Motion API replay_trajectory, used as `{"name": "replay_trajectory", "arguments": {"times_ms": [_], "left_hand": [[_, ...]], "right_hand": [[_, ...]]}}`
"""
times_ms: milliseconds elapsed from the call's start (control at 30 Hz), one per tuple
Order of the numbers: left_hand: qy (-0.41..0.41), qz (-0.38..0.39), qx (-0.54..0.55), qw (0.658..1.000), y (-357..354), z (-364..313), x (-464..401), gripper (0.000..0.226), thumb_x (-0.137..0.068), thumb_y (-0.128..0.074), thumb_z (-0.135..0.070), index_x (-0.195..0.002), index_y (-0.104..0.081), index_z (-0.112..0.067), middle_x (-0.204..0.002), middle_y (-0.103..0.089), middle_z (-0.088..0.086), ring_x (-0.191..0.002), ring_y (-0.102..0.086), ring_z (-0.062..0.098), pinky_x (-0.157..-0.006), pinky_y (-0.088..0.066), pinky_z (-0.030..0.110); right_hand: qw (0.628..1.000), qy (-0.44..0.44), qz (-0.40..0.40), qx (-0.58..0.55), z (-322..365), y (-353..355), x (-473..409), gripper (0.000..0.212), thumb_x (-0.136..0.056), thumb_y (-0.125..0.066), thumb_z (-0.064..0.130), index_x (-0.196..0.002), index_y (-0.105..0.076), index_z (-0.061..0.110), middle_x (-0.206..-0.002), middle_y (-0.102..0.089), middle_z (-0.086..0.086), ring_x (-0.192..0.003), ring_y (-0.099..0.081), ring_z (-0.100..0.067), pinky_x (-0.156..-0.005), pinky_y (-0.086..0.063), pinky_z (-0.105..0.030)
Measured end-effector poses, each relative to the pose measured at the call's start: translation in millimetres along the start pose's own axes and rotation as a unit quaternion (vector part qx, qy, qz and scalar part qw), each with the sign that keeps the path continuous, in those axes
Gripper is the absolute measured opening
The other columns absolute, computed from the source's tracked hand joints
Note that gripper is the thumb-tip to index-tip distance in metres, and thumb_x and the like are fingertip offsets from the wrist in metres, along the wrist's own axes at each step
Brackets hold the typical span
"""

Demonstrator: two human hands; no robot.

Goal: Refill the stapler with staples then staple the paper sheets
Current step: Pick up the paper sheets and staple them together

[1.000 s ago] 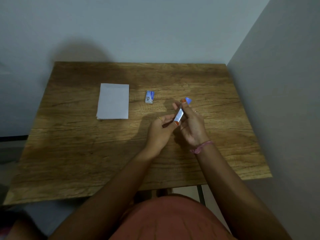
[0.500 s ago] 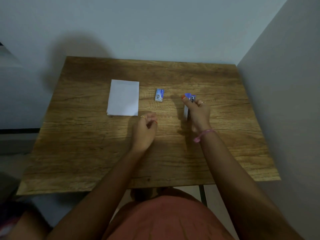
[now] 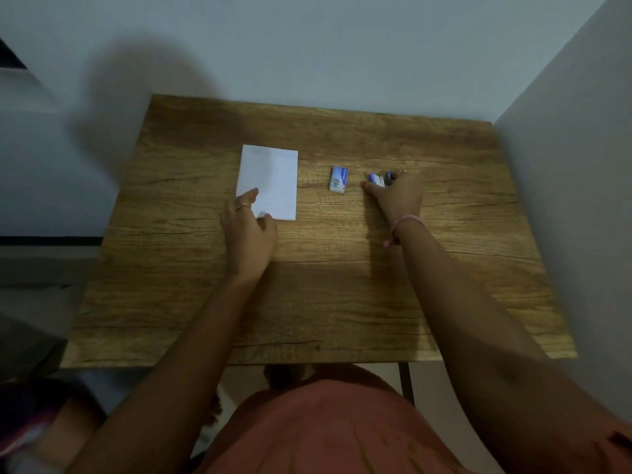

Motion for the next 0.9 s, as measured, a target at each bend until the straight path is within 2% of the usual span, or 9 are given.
{"name": "replay_trajectory", "arguments": {"times_ms": [200, 267, 367, 433, 500, 567, 667, 833, 900], "left_hand": [[0.004, -0.011, -0.038, 0.999, 9.3, 10.6, -14.4, 0.043, -0.092, -0.057, -0.02, -0.133, -0.048, -0.012, -0.139, -0.041, 0.013, -0.128, -0.038, 0.026, -0.098, -0.045, 0.036], [0.013, -0.012, -0.061, 0.998, 11.3, 12.7, -21.9, 0.042, -0.092, -0.057, -0.025, -0.129, -0.049, -0.007, -0.135, -0.044, 0.015, -0.124, -0.041, 0.028, -0.095, -0.047, 0.037], [0.042, 0.0, -0.079, 0.996, 11.2, 13.3, -33.1, 0.043, -0.09, -0.059, -0.03, -0.122, -0.051, -0.002, -0.132, -0.045, 0.016, -0.118, -0.043, 0.028, -0.091, -0.046, 0.035], [0.06, 0.022, -0.088, 0.994, 9.3, 10.6, -39.7, 0.044, -0.09, -0.058, -0.032, -0.121, -0.051, -0.001, -0.132, -0.044, 0.016, -0.119, -0.042, 0.029, -0.09, -0.046, 0.035], [0.071, 0.049, -0.1, 0.991, 6.7, 6.3, -45.7, 0.046, -0.09, -0.058, -0.031, -0.123, -0.049, 0.0, -0.133, -0.044, 0.017, -0.12, -0.041, 0.031, -0.089, -0.045, 0.036], [0.082, 0.071, -0.114, 0.988, 5.1, 2.5, -49.1, 0.047, -0.089, -0.058, -0.029, -0.126, -0.048, 0.0, -0.133, -0.043, 0.018, -0.122, -0.04, 0.033, -0.084, -0.041, 0.033], [0.089, 0.088, -0.12, 0.985, 4.0, -0.3, -49.7, 0.046, -0.088, -0.059, -0.025, -0.127, -0.047, -0.001, -0.132, -0.044, 0.018, -0.121, -0.042, 0.033, -0.082, -0.041, 0.031], [0.091, 0.095, -0.096, 0.987, 3.7, 0.4, -48.2, 0.045, -0.088, -0.062, -0.022, -0.123, -0.049, 0.002, -0.128, -0.047, 0.021, -0.112, -0.052, 0.033, -0.082, -0.048, 0.034], [0.097, 0.099, -0.072, 0.988, 2.7, 2.0, -47.3, 0.046, -0.089, -0.063, -0.026, -0.123, -0.048, 0.001, -0.126, -0.049, 0.02, -0.109, -0.055, 0.032, -0.082, -0.05, 0.035]], "right_hand": [[0.996, -0.001, 0.017, 0.087, 3.5, -1.6, 3.9, 0.063, -0.076, -0.075, 0.048, -0.116, -0.061, 0.002, -0.121, -0.061, -0.015, -0.111, -0.058, -0.027, -0.095, -0.047, -0.037], [0.996, 0.024, -0.033, 0.079, 13.5, 2.2, 15.4, 0.063, -0.078, -0.075, 0.043, -0.123, -0.055, 0.003, -0.129, -0.051, -0.016, -0.117, -0.051, -0.029, -0.1, -0.043, -0.039], [0.99, 0.111, -0.089, 0.01, 43.5, -2.8, 44.6, 0.042, -0.083, -0.07, 0.026, -0.117, -0.059, 0.004, -0.119, -0.053, -0.014, -0.108, -0.054, -0.025, -0.091, -0.044, -0.029], [0.992, 0.117, -0.02, -0.043, 60.4, -25.8, 63.9, 0.023, -0.085, -0.066, 0.024, -0.1, -0.065, 0.006, -0.096, -0.064, -0.005, -0.089, -0.062, -0.017, -0.075, -0.047, -0.027], [0.99, 0.099, 0.074, -0.071, 72.2, -53.5, 79.1, 0.02, -0.085, -0.063, 0.025, -0.09, -0.067, 0.006, -0.081, -0.067, -0.003, -0.079, -0.065, -0.018, -0.068, -0.053, -0.033], [0.986, 0.099, 0.128, -0.037, 79.9, -75.4, 85.7, 0.028, -0.085, -0.067, 0.03, -0.096, -0.066, 0.004, -0.093, -0.068, -0.011, -0.09, -0.064, -0.024, -0.079, -0.054, -0.04], [0.987, 0.082, 0.135, -0.022, 85.7, -88.3, 84.4, 0.044, -0.083, -0.071, 0.032, -0.113, -0.06, 0.001, -0.113, -0.064, -0.016, -0.107, -0.058, -0.028, -0.09, -0.05, -0.039], [0.982, 0.004, 0.137, -0.127, 77.5, -83.6, 78.3, 0.042, -0.082, -0.073, 0.024, -0.116, -0.06, 0.001, -0.101, -0.066, -0.004, -0.097, -0.06, -0.017, -0.087, -0.05, -0.03], [0.973, -0.03, 0.163, -0.16, 75.1, -83.6, 76.7, 0.034, -0.084, -0.07, 0.023, -0.112, -0.064, 0.004, -0.102, -0.069, -0.004, -0.097, -0.064, -0.018, -0.09, -0.052, -0.035]]}}
Point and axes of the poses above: each hand's wrist, its own x-axis away from the middle knuckle, its own y-axis out of the back of the hand, z = x × y, the point moved 5 cm from there along -x, towards the middle knuckle
